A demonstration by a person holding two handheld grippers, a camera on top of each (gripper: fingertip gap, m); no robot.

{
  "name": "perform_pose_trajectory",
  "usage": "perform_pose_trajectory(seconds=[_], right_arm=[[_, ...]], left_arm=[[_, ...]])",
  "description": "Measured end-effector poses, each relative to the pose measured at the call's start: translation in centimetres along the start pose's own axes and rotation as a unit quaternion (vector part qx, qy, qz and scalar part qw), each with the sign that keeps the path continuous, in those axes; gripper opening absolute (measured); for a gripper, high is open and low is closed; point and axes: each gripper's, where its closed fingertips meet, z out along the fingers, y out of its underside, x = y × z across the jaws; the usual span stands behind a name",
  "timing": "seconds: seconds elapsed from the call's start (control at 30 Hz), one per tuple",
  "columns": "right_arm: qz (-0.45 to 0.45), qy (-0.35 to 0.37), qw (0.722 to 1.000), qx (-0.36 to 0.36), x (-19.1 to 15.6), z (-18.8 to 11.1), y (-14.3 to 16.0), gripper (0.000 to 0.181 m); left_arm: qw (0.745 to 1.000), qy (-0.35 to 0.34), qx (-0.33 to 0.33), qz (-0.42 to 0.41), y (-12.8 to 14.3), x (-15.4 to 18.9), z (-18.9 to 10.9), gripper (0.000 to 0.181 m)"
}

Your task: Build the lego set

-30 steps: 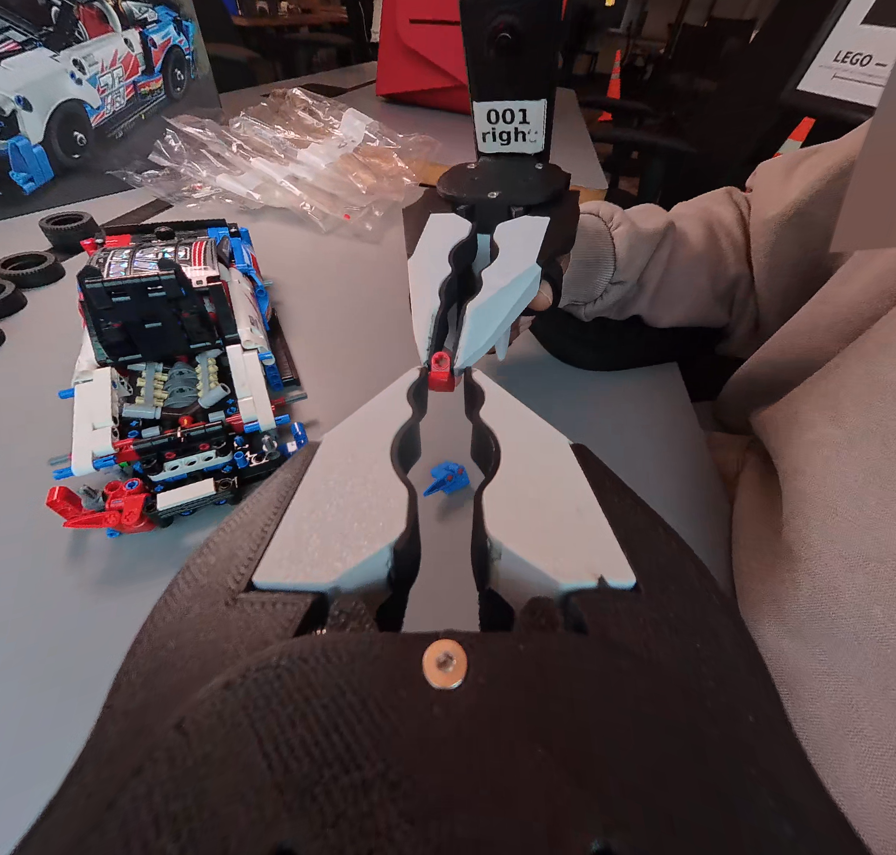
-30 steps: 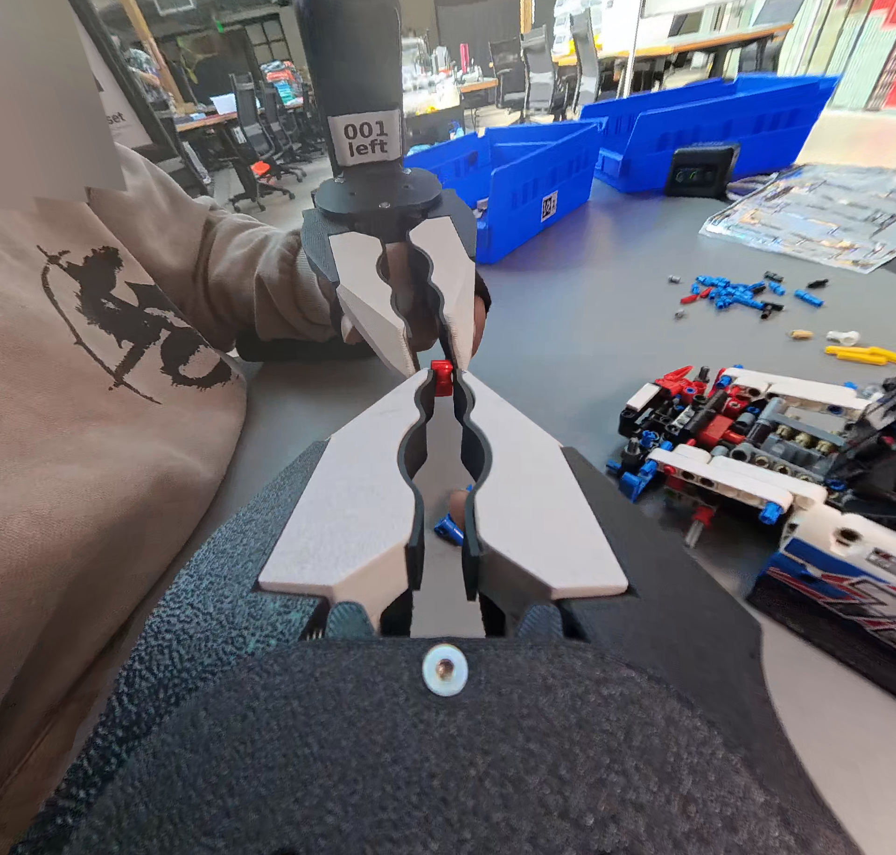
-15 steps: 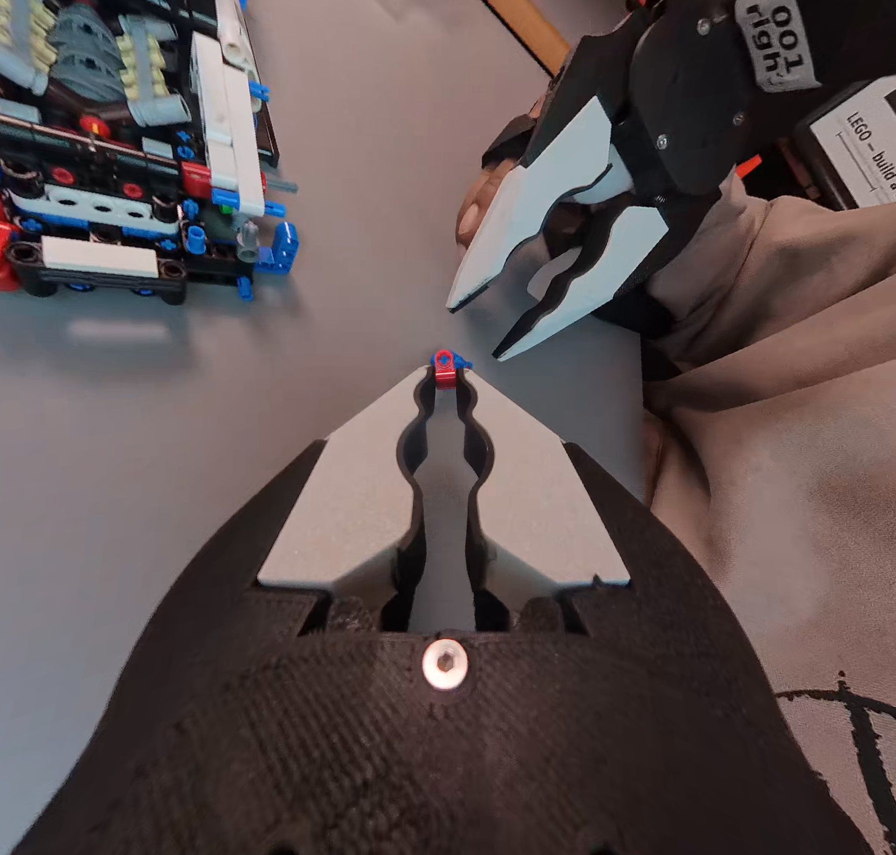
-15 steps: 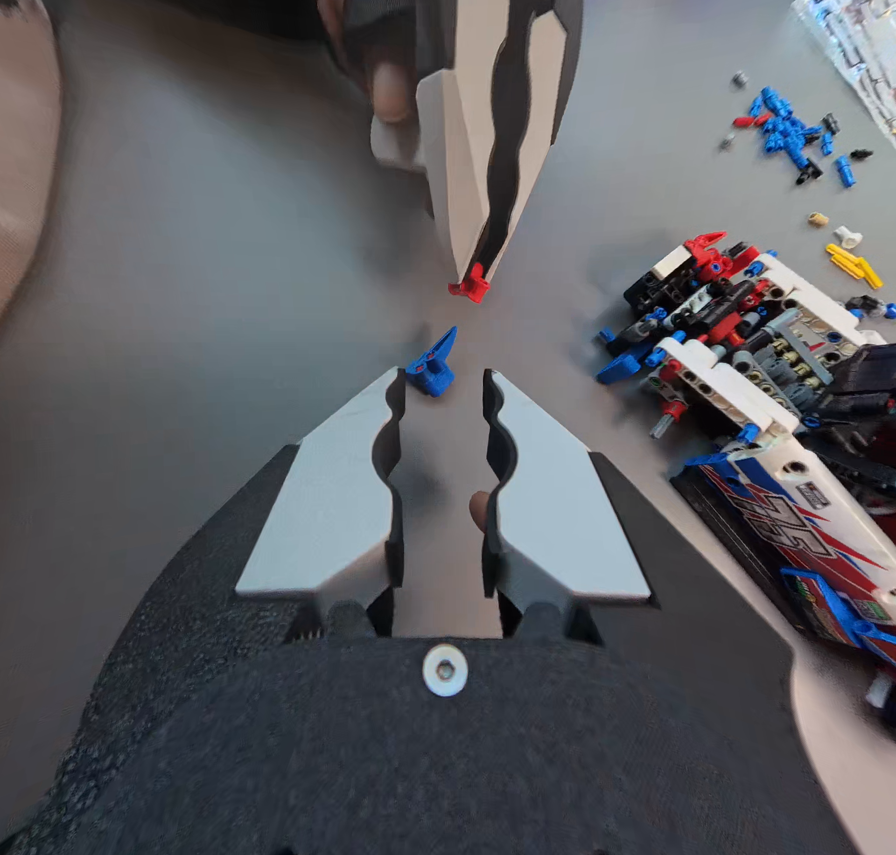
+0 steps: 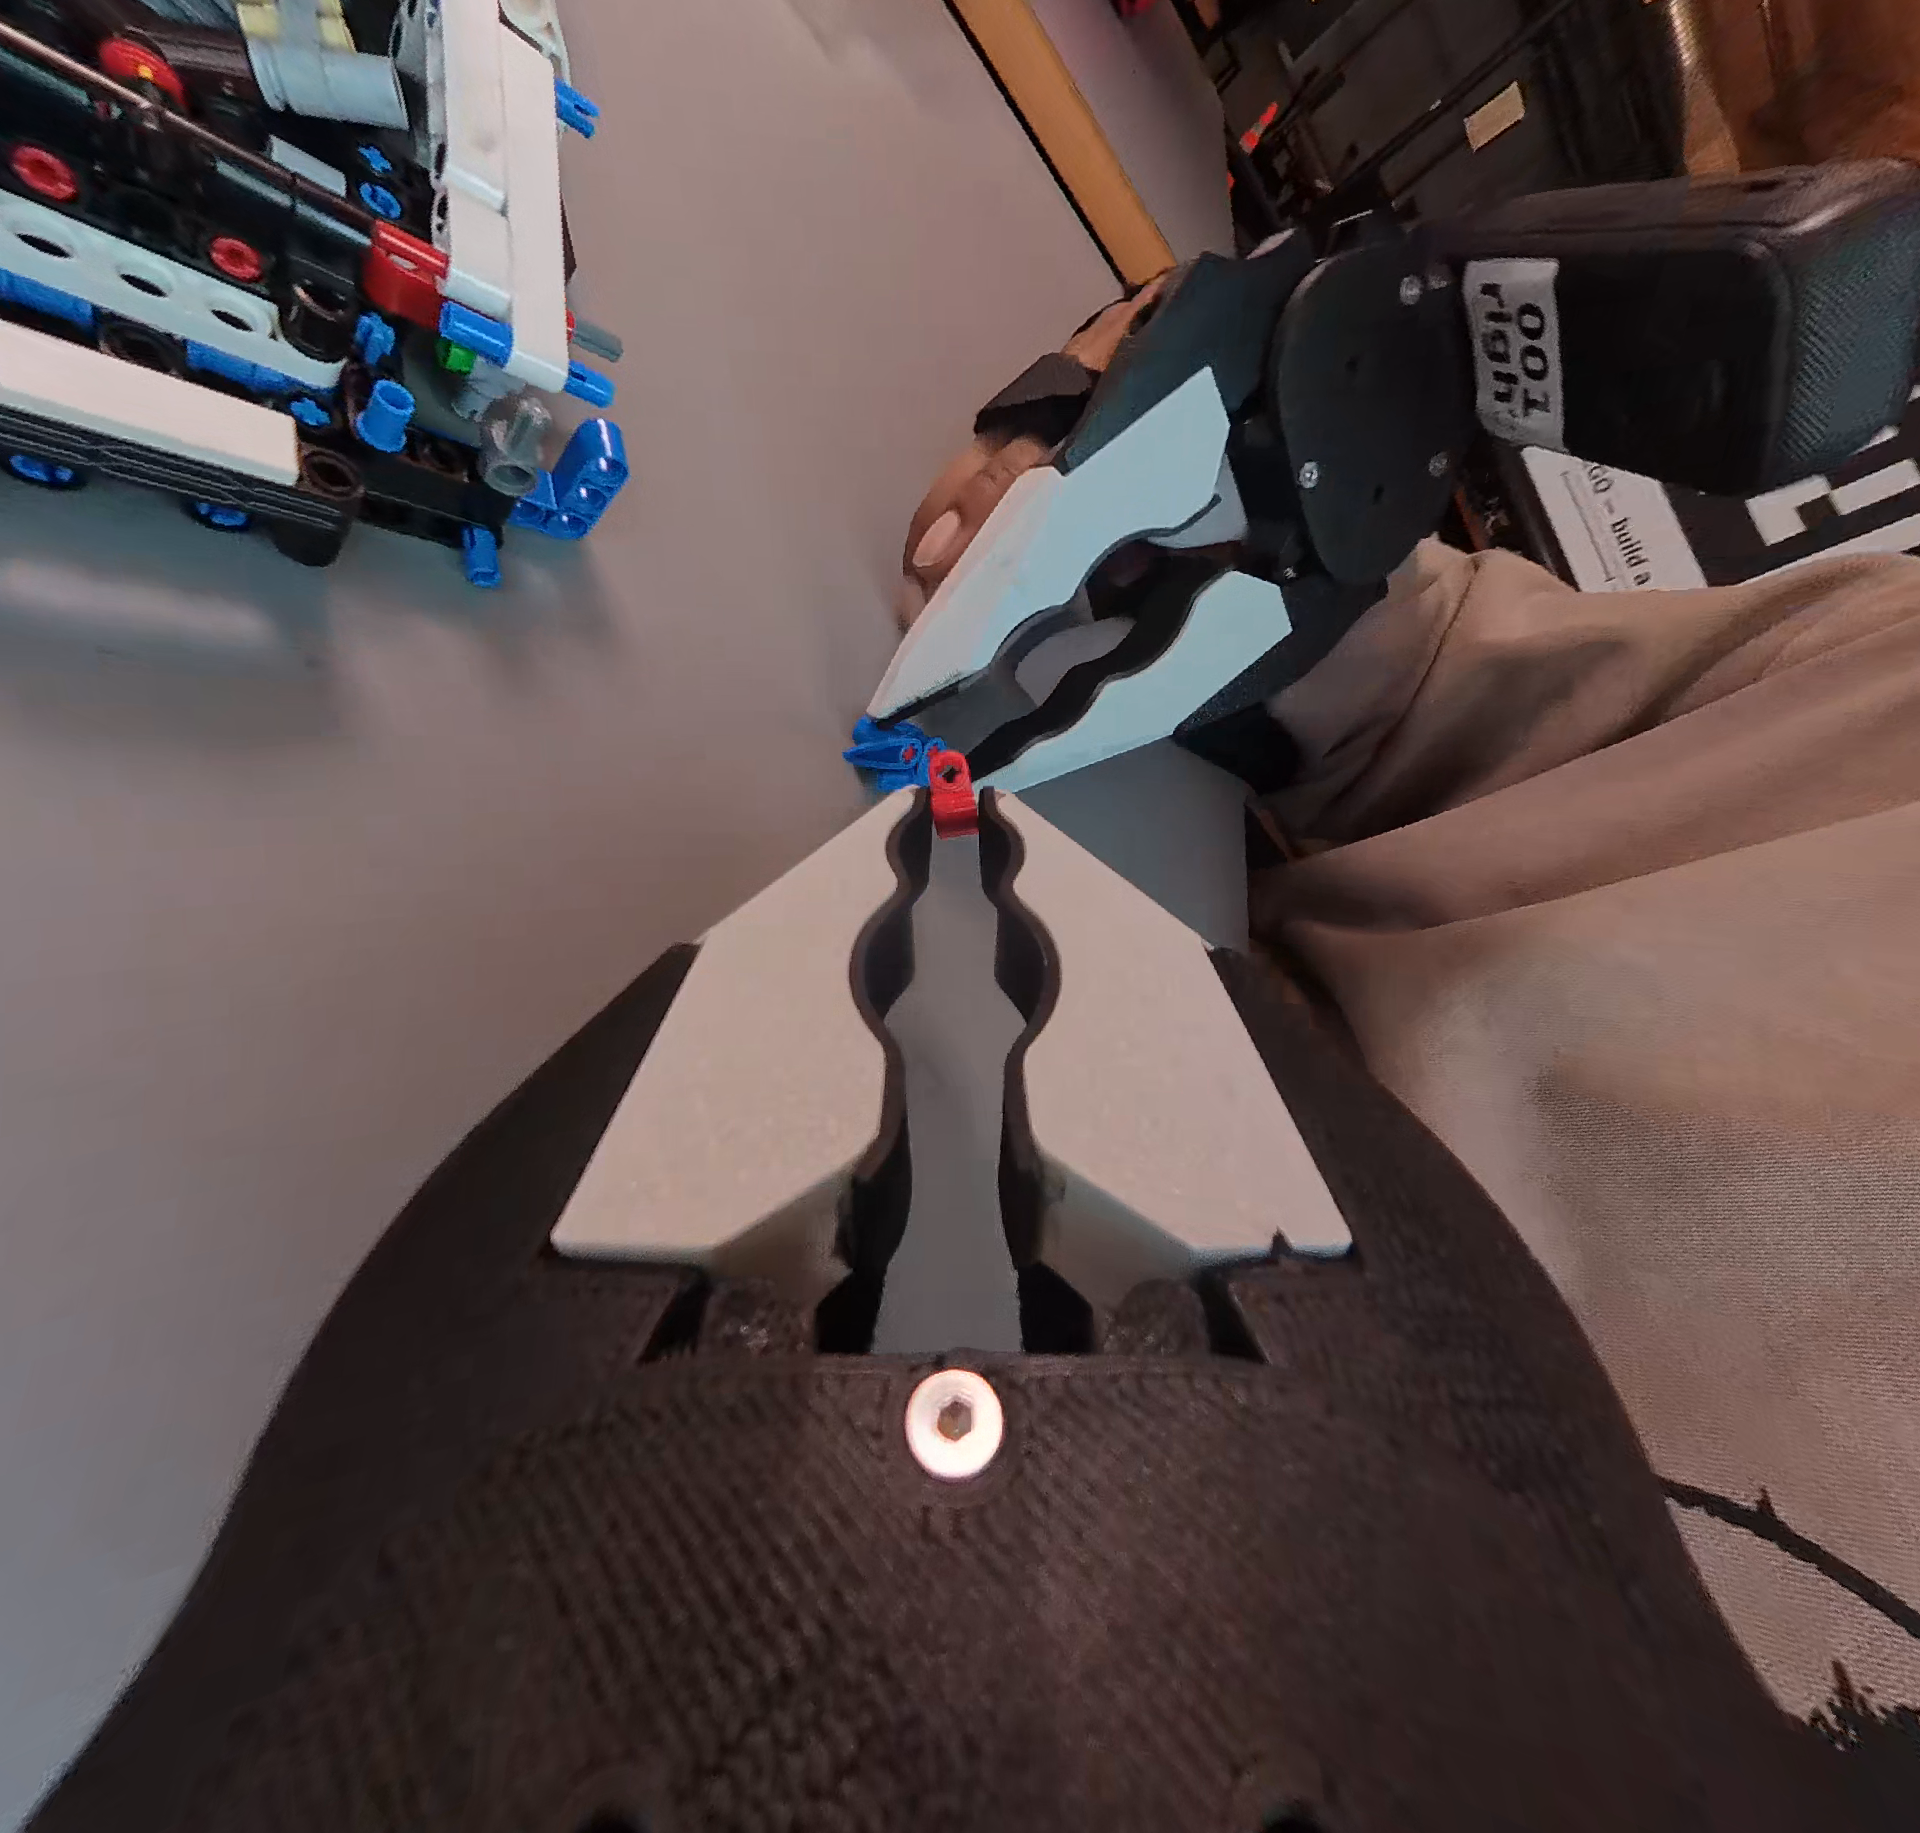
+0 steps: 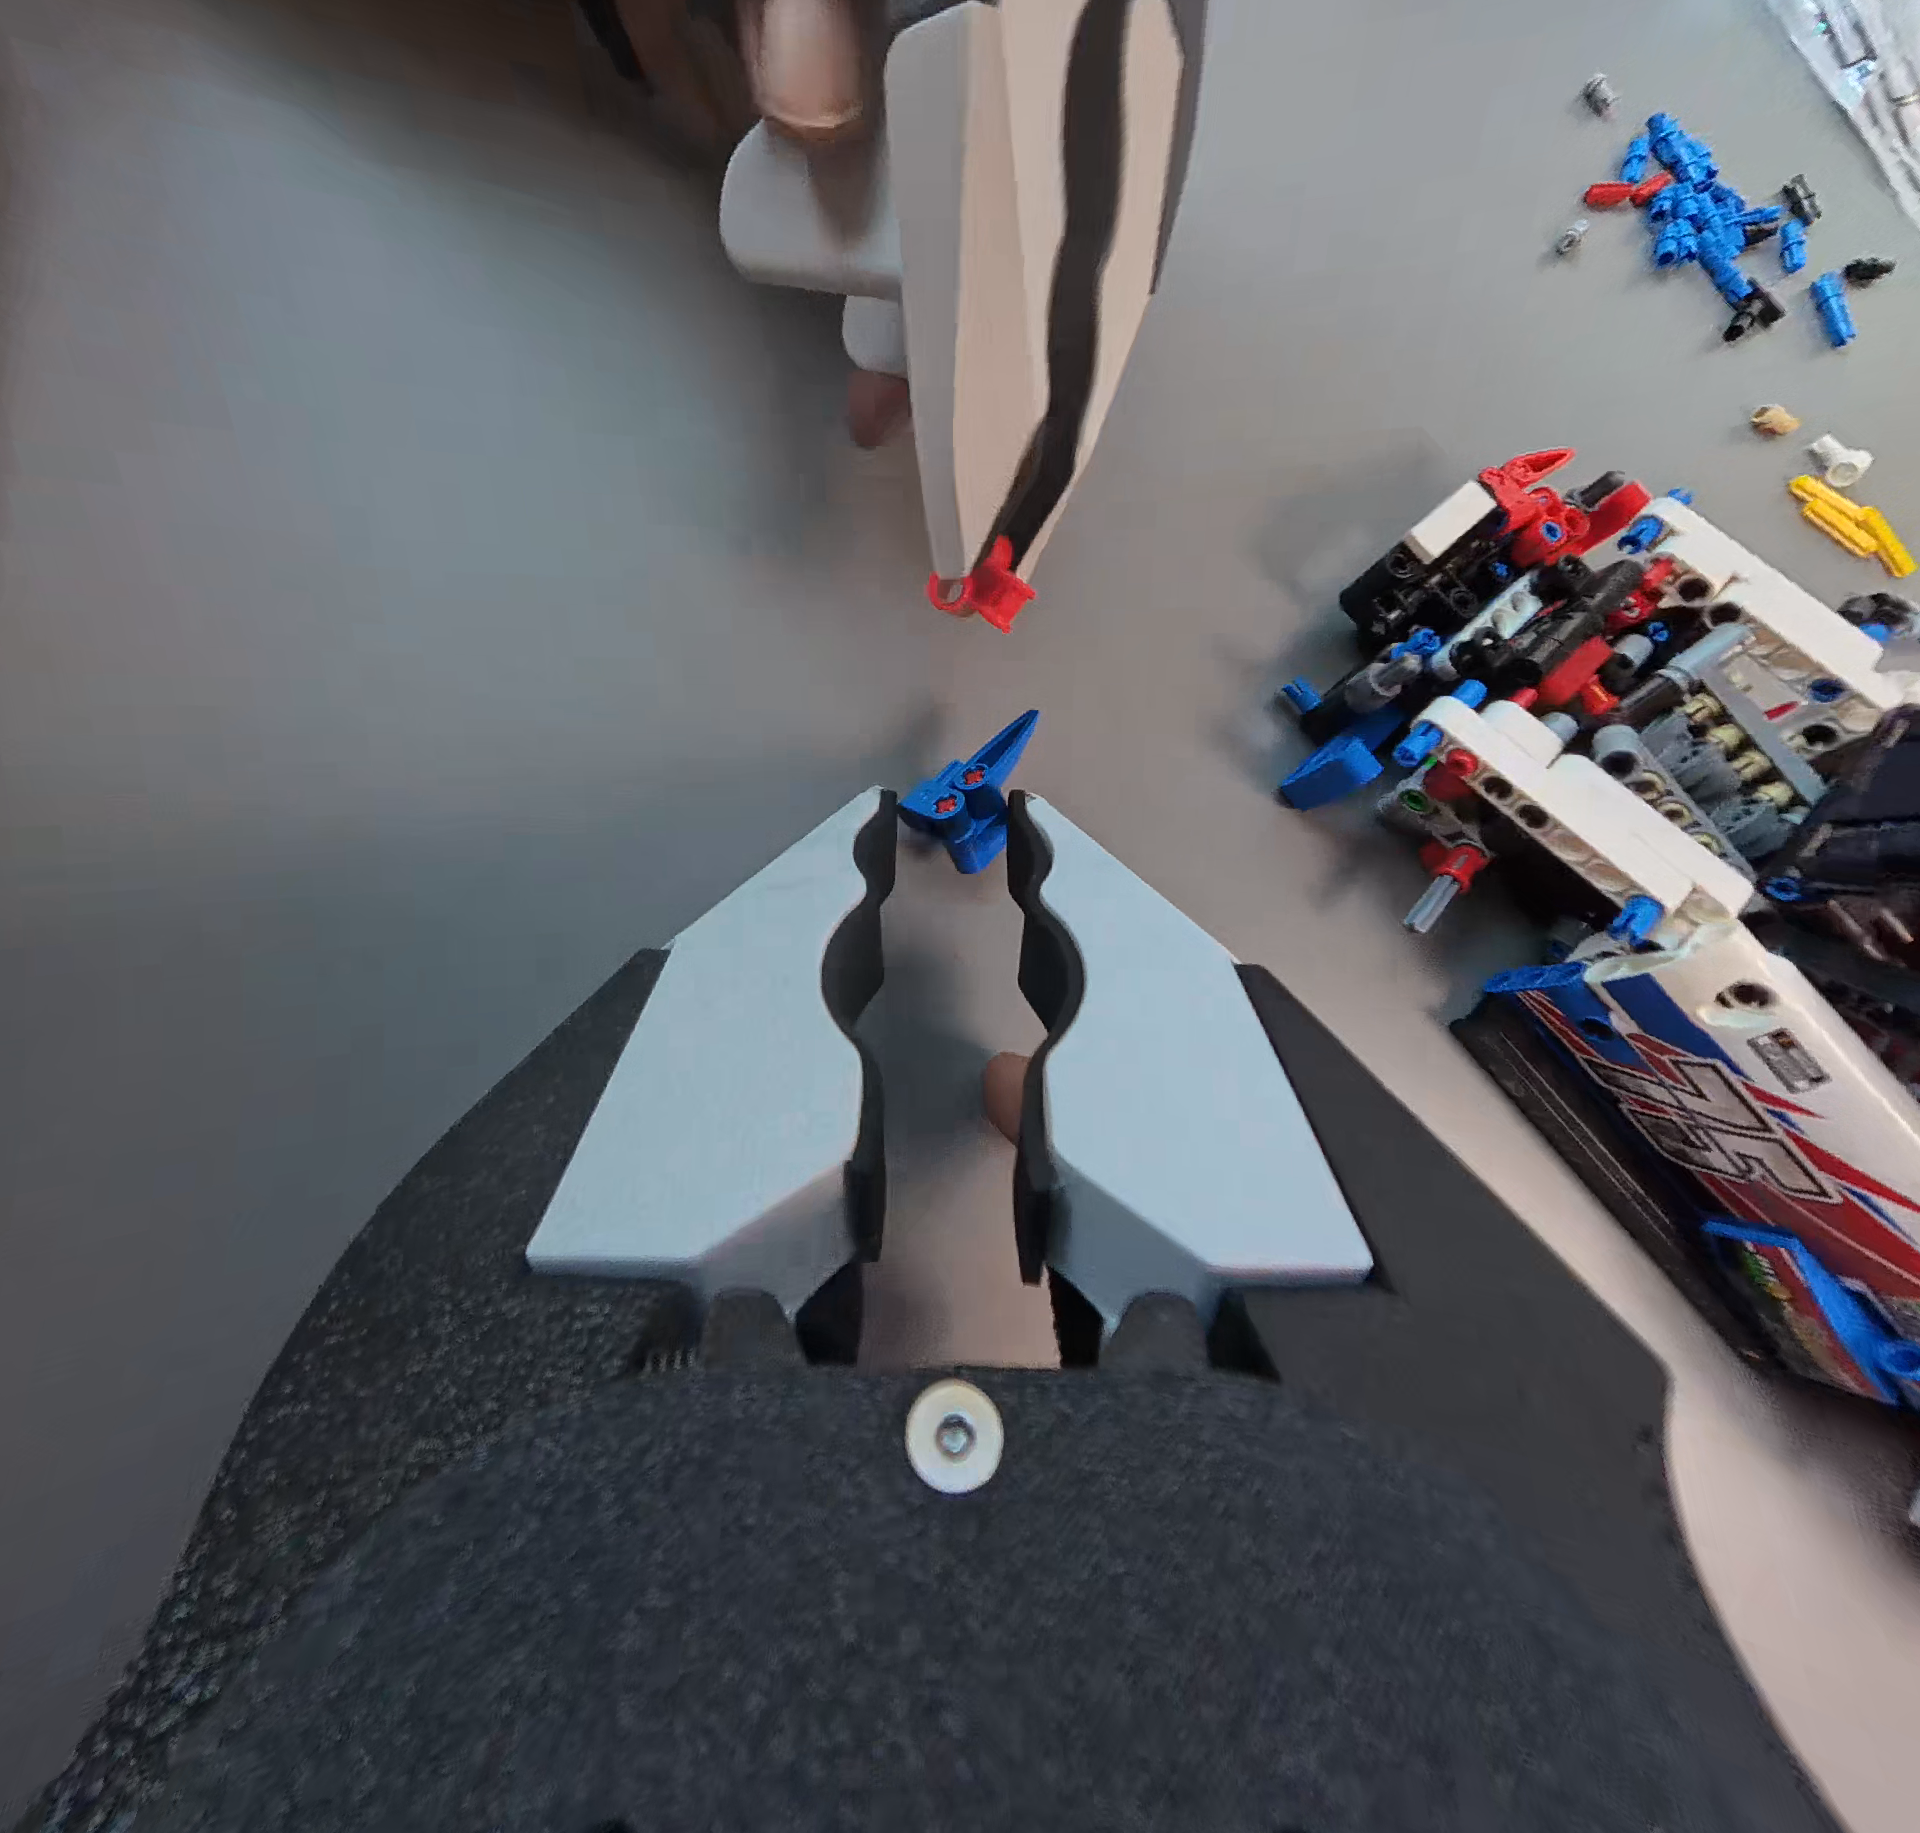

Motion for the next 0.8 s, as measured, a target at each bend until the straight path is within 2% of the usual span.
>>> perform_pose_trajectory(seconds=[0.13,0.27,0.47,0.8], right_arm=[[0.073,-0.021,0.986,0.146,1.4,-2.2,-3.2,0.018],[0.080,-0.031,0.964,0.251,1.6,-4.4,-6.1,0.018],[0.054,-0.047,0.965,0.253,0.5,-4.5,-6.5,0.018],[0.042,-0.053,0.964,0.256,0.1,-5.0,-6.7,0.017]], left_arm=[[0.995,0.068,0.048,-0.049,-1.5,1.5,-0.6,0.006],[0.985,0.131,0.075,-0.085,-2.4,2.9,-1.1,0.006],[0.977,0.175,0.073,-0.096,-2.5,4.3,-1.3,0.005],[0.975,0.189,0.059,-0.101,-2.1,4.6,-1.2,0.005]])
